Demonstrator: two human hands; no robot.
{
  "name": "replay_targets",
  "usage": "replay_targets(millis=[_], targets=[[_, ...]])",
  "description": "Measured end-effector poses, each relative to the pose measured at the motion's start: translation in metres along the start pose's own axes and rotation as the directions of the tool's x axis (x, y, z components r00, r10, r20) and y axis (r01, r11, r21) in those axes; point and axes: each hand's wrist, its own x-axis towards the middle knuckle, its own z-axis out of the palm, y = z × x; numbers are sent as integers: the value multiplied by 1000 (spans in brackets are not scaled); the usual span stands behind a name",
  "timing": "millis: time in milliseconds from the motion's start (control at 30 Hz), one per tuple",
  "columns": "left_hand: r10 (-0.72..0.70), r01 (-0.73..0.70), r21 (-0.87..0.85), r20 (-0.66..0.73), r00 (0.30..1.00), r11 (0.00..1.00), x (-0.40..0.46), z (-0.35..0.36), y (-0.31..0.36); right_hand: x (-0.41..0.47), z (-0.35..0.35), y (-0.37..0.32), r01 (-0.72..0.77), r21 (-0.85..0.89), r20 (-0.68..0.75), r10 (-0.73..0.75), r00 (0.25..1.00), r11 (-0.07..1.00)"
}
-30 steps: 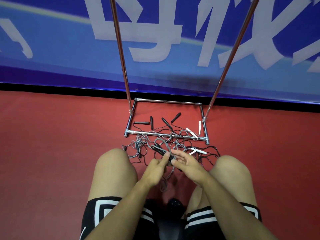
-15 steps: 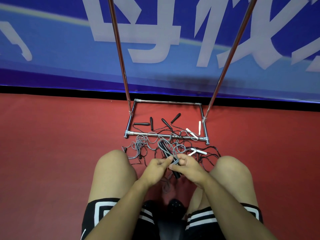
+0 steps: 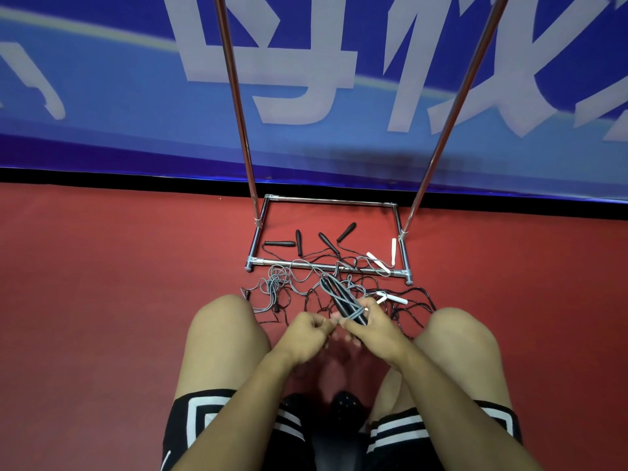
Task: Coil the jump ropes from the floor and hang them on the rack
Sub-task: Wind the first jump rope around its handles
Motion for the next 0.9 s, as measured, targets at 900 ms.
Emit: replay_targets(millis=[900], targets=[[24,-18,-73,92,995,997,-9,4,5,-6,-4,-3,74,-10,220,-70,973,997]])
